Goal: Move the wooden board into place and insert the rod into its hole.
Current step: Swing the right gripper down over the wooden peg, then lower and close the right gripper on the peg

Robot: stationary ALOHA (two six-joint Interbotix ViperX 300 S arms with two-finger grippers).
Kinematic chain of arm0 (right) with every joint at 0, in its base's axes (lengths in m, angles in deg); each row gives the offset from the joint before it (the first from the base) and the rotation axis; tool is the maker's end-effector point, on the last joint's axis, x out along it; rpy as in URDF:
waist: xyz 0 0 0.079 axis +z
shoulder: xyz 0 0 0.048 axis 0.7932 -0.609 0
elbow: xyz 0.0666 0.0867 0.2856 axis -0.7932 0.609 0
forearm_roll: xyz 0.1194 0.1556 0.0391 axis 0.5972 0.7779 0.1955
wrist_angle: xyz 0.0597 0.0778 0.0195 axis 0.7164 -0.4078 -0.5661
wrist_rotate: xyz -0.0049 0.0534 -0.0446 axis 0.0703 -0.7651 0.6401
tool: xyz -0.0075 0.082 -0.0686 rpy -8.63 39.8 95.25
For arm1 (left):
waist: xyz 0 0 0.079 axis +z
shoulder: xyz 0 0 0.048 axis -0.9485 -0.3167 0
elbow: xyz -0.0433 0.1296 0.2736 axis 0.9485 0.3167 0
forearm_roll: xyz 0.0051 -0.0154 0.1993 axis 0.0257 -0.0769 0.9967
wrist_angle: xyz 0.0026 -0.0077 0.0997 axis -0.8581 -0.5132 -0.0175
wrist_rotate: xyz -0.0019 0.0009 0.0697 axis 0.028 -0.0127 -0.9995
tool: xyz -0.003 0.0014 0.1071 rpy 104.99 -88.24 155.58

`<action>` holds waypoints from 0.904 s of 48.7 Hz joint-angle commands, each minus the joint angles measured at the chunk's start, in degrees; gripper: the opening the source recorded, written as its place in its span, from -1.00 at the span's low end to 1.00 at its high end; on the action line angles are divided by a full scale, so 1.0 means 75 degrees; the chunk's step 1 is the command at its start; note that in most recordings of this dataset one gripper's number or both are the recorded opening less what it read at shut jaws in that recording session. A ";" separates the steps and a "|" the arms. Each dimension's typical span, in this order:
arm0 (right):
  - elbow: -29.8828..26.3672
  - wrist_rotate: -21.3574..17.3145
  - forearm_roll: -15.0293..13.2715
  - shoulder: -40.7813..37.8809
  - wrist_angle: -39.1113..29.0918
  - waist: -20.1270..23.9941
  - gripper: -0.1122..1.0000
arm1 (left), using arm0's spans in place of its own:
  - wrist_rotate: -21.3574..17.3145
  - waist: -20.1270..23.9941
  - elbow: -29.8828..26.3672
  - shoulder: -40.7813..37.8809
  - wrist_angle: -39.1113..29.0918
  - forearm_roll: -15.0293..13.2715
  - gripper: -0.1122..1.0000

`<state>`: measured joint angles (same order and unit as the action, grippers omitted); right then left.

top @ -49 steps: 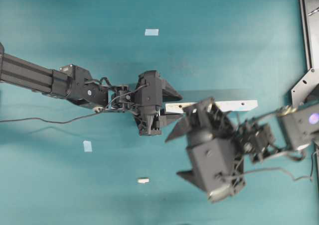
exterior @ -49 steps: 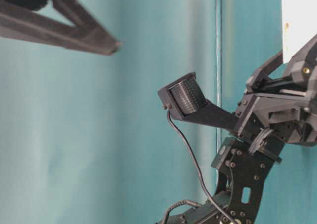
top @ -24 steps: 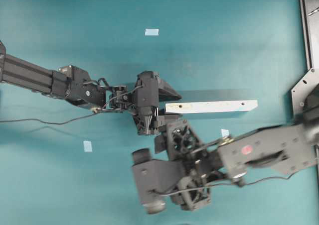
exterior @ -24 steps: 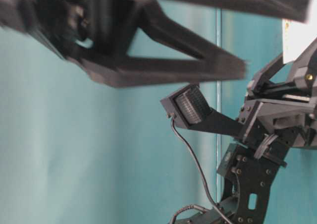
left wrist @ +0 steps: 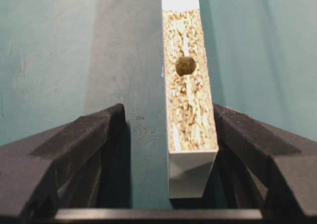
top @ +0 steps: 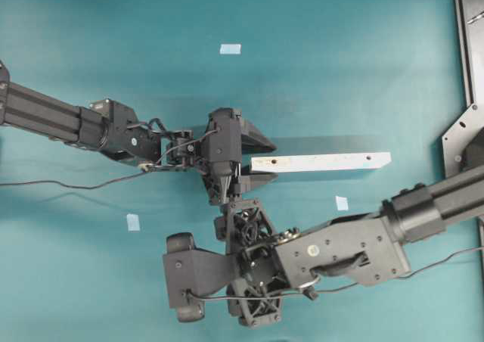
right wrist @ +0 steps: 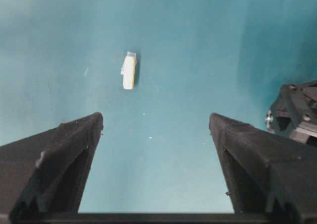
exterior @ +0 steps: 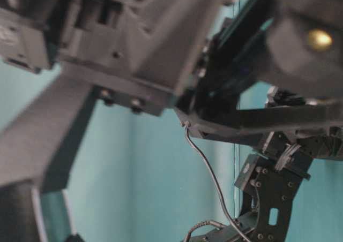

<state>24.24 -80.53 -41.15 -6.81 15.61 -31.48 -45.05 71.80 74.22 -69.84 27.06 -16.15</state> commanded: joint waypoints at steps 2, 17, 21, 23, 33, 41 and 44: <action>-0.0305 -0.0023 0.0105 0.0059 0.0047 0.0012 0.86 | -0.0117 0.0164 0.0023 -0.0059 -0.0070 -0.0035 0.54; -0.0844 -0.0012 0.0164 -0.0773 0.0094 -0.0082 0.86 | -0.0117 0.0211 0.0023 -0.0070 -0.0070 -0.0035 0.54; -0.1008 -0.0012 0.0164 -0.0984 0.0129 -0.0094 0.86 | -0.0117 0.0223 0.0023 -0.0070 -0.0059 -0.0023 0.54; -0.1066 -0.0012 0.0176 -0.1066 0.0117 -0.0094 0.86 | -0.0117 0.0223 0.0023 -0.0070 -0.0059 -0.0035 0.54; -0.1102 -0.0012 0.0176 -0.1324 0.0223 -0.0105 0.85 | -0.0117 0.0223 0.0023 -0.0059 -0.0059 -0.0023 0.54; -0.1078 -0.0012 0.0164 -0.1465 0.0398 -0.0105 0.72 | -0.0117 0.0223 0.0023 -0.0035 -0.0059 -0.0023 0.54; -0.1043 -0.0012 0.0164 -0.1488 0.0445 -0.0105 0.64 | -0.0117 0.0223 0.0023 -0.0035 -0.0070 -0.0023 0.54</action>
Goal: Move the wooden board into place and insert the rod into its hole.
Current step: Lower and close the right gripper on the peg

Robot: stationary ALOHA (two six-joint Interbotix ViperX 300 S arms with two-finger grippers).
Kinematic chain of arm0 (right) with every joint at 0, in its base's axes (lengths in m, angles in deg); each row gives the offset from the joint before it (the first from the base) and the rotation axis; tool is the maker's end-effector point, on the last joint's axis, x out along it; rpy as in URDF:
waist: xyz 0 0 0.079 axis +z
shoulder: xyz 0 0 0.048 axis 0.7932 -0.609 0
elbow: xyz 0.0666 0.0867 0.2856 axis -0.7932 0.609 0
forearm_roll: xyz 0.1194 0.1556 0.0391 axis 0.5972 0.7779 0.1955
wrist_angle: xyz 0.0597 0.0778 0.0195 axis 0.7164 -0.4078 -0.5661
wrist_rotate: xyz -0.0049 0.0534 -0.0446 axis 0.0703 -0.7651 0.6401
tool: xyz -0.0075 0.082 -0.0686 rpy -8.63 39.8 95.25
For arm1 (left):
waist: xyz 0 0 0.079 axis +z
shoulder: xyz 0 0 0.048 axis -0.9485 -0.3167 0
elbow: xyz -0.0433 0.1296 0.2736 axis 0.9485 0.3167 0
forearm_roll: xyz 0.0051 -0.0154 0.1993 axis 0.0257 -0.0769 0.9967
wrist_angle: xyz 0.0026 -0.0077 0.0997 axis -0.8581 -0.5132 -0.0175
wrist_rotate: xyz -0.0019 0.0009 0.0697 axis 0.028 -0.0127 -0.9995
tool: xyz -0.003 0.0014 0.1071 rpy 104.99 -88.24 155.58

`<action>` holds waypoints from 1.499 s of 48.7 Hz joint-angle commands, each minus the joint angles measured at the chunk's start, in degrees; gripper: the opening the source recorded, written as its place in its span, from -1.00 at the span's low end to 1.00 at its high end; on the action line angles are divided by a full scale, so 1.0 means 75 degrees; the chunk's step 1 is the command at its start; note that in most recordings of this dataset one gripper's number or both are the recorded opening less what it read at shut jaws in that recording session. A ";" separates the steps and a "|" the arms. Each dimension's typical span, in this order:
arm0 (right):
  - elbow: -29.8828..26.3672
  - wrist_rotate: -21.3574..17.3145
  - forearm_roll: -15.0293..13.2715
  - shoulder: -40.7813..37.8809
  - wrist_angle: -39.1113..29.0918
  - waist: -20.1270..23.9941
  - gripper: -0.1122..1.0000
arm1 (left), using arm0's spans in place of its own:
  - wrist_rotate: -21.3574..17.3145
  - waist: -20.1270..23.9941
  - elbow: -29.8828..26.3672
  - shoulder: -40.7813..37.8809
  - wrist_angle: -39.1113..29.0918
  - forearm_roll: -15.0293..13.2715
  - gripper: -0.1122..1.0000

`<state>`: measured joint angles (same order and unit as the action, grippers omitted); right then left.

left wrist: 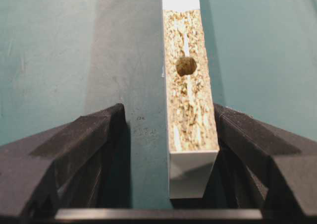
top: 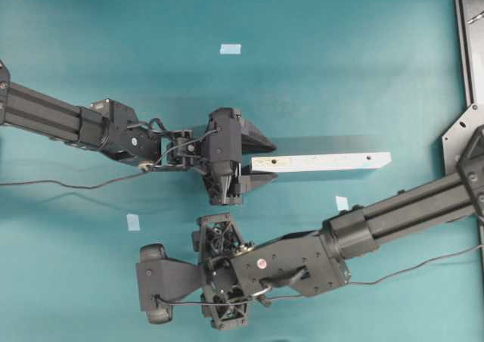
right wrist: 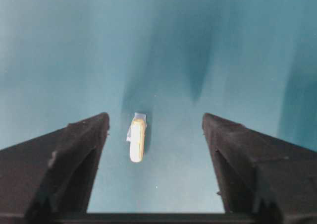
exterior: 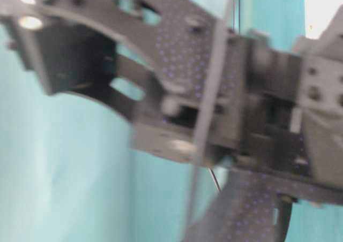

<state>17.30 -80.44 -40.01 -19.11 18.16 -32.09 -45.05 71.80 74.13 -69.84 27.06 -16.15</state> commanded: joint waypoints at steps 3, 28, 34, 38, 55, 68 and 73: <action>-0.0094 -0.0023 0.0012 0.0129 0.0129 -0.0023 0.58 | -0.0117 0.0223 0.0035 -0.0023 -0.0059 -0.0023 0.54; 0.0070 -0.0070 0.0012 0.0117 0.0117 -0.0023 0.35 | -0.0117 0.0223 0.0035 -0.0012 -0.0059 -0.0023 0.54; 0.0082 -0.0129 0.0047 0.0117 0.0117 -0.0012 0.34 | -0.0117 0.0223 0.0035 -0.0012 -0.0059 -0.0023 0.54; 0.0105 -0.0234 0.0070 0.0129 0.0117 -0.0012 0.33 | -0.0117 0.0211 0.0035 -0.0012 -0.0070 -0.0035 0.54; 0.0164 -0.0375 0.0094 0.0117 0.0293 0.0047 0.05 | -0.0117 0.0211 0.0035 -0.0012 -0.0059 -0.0035 0.54; 0.0234 -0.0387 0.0094 0.0117 0.0422 0.0059 -0.04 | -0.0117 0.0223 0.0035 0.0012 -0.0059 -0.0035 0.54; 0.0270 -0.0410 0.0094 0.0117 0.0422 0.0070 -0.04 | -0.0117 0.0211 0.0035 0.0012 -0.0059 -0.0023 0.54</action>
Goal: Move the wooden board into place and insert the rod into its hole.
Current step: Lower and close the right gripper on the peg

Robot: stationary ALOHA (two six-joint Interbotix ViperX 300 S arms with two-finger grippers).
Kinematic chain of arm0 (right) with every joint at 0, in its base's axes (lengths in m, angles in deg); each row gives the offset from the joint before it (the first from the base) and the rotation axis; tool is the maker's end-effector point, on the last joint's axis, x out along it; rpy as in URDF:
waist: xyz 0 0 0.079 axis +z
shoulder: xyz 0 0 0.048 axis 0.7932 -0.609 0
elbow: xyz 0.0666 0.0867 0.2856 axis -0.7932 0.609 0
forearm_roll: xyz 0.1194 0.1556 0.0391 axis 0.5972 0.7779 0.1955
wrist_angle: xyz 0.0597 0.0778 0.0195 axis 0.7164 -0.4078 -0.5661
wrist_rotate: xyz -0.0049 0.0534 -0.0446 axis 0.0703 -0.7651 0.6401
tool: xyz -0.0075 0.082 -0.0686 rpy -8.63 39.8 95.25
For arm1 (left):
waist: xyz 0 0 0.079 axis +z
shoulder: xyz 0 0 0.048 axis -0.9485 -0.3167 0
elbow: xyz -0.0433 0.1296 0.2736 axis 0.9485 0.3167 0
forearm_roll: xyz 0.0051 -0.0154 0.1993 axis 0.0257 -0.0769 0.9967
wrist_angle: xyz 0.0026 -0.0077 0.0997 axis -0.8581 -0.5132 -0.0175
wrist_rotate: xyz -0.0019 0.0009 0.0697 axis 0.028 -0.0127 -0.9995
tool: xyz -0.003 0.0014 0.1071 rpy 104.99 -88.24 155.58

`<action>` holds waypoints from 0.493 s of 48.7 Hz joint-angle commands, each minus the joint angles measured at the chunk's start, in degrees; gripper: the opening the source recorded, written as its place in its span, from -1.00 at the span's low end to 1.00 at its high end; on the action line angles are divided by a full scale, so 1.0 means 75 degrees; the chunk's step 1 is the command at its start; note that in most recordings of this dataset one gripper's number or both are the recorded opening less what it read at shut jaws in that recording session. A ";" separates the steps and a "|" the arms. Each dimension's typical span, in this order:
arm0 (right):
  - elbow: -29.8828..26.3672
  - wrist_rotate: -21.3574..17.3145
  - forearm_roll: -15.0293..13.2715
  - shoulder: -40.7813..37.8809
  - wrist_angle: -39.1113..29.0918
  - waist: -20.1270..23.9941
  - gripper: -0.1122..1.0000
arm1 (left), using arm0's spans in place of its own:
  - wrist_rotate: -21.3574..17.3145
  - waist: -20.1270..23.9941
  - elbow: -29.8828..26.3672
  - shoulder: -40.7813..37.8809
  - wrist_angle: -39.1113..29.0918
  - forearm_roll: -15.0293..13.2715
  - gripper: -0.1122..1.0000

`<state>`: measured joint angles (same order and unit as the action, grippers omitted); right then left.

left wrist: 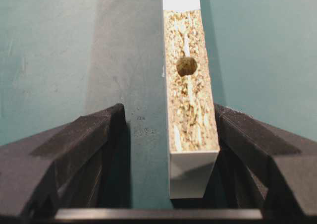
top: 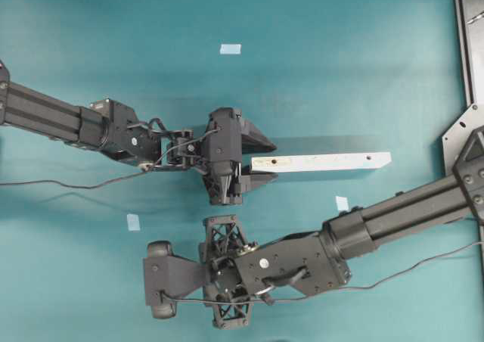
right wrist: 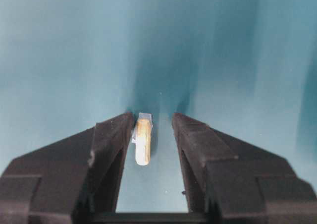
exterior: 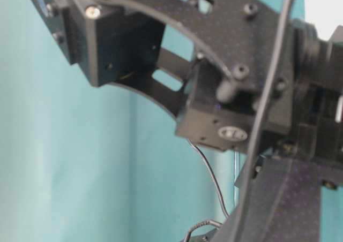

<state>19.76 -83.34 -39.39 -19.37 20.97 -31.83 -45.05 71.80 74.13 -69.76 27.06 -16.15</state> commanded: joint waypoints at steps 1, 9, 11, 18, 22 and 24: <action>-0.0047 -0.0023 0.0012 0.0152 0.0047 0.0035 -0.04 | -0.0117 0.0223 0.0035 -0.0012 -0.0059 -0.0035 0.54; -0.0023 -0.0023 0.0023 0.0152 0.0141 0.0035 -0.06 | -0.0117 0.0223 0.0035 0.0000 -0.0059 -0.0035 0.54; -0.0023 -0.0023 0.0035 0.0152 0.0152 0.0047 -0.06 | -0.0117 0.0223 0.0035 -0.0012 -0.0059 -0.0023 0.54; -0.0023 -0.0023 0.0211 0.0117 0.0246 0.0141 -0.19 | -0.0117 0.0211 0.0035 -0.0012 -0.0059 -0.0035 0.54; -0.0023 -0.0035 0.0223 0.0117 0.0293 0.0211 -0.46 | -0.0117 0.0223 0.0035 0.0000 -0.0059 -0.0035 0.54; -0.0035 -0.0059 0.0223 0.0129 0.0316 0.0223 -0.59 | -0.0117 0.0211 0.0035 0.0000 -0.0059 -0.0035 0.54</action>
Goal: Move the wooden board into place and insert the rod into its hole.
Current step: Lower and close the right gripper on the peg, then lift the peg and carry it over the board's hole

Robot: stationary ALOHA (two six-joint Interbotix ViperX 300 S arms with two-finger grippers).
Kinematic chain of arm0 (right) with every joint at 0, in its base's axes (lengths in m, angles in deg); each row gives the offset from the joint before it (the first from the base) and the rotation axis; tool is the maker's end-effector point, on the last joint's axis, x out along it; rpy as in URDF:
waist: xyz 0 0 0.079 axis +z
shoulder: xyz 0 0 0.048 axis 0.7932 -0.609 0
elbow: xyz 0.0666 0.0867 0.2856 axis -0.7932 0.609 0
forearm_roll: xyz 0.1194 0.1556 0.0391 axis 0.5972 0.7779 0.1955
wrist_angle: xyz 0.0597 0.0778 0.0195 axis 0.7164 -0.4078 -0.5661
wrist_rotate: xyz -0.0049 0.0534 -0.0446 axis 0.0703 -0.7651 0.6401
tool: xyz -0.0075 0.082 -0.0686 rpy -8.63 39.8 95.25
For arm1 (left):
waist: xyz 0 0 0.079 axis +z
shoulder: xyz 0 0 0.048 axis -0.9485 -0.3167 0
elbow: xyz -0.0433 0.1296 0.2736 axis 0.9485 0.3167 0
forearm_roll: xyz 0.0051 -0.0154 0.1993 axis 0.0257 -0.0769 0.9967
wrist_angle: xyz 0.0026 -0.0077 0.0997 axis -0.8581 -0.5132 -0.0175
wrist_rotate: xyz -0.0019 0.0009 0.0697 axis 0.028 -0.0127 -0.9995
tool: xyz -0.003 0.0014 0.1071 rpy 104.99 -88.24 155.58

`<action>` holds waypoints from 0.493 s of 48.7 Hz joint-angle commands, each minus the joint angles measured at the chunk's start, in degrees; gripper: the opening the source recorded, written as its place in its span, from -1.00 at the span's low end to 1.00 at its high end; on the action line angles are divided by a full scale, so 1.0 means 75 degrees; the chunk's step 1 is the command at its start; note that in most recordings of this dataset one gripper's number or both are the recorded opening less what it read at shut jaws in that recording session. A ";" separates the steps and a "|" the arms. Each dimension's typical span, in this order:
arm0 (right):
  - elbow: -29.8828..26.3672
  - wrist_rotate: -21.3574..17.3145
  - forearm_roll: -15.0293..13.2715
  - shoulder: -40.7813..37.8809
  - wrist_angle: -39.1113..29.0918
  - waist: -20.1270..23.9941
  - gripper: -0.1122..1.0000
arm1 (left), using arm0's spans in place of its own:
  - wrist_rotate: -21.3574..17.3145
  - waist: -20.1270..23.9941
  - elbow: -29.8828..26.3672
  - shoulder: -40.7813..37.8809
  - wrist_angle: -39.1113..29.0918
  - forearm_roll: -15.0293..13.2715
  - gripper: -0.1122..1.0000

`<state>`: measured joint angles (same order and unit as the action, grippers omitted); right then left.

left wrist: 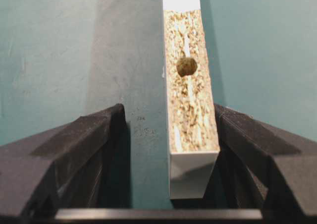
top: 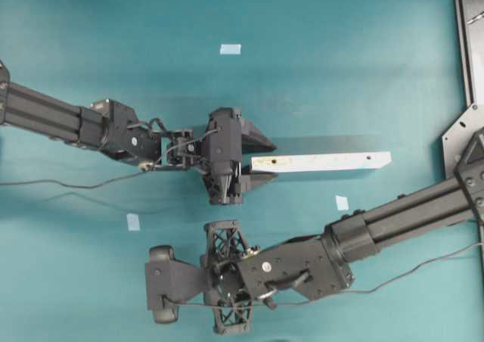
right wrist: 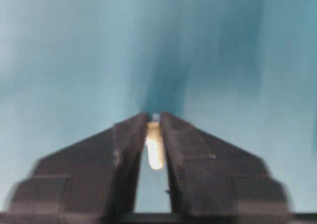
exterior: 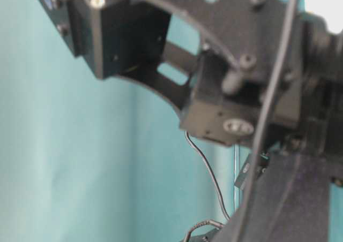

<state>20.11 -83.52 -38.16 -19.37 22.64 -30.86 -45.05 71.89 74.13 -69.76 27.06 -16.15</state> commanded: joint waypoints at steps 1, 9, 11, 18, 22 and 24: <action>-0.0082 -0.0035 0.0047 0.0129 0.0094 0.0094 -0.63 | -0.0117 0.0199 0.0035 -0.0012 -0.0059 -0.0023 0.54; -0.0082 -0.0035 -0.0082 0.0223 0.0082 0.0094 -0.64 | -0.0117 0.0211 0.0035 0.0000 -0.0059 -0.0035 0.54; -0.0082 -0.0035 -0.0258 0.0305 0.0070 0.0094 -0.64 | -0.0117 0.0211 0.0035 0.0000 -0.0059 -0.0023 0.54; -0.0082 -0.0023 -0.0961 0.0680 -0.0059 0.0082 -0.64 | -0.0117 0.0199 0.0035 0.0000 -0.0059 -0.0035 0.54; -0.0082 -0.0012 -0.1219 0.0973 -0.0059 0.0012 -0.64 | -0.0117 0.0199 0.0035 0.0000 -0.0070 -0.0023 0.54; -0.0082 -0.0012 -0.1277 0.1137 -0.0059 -0.0023 -0.64 | -0.0117 0.0199 0.0035 0.0000 -0.0070 -0.0035 0.54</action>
<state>20.20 -83.69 -46.60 -15.51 22.20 -30.42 -45.05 71.89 74.04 -69.76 27.06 -16.15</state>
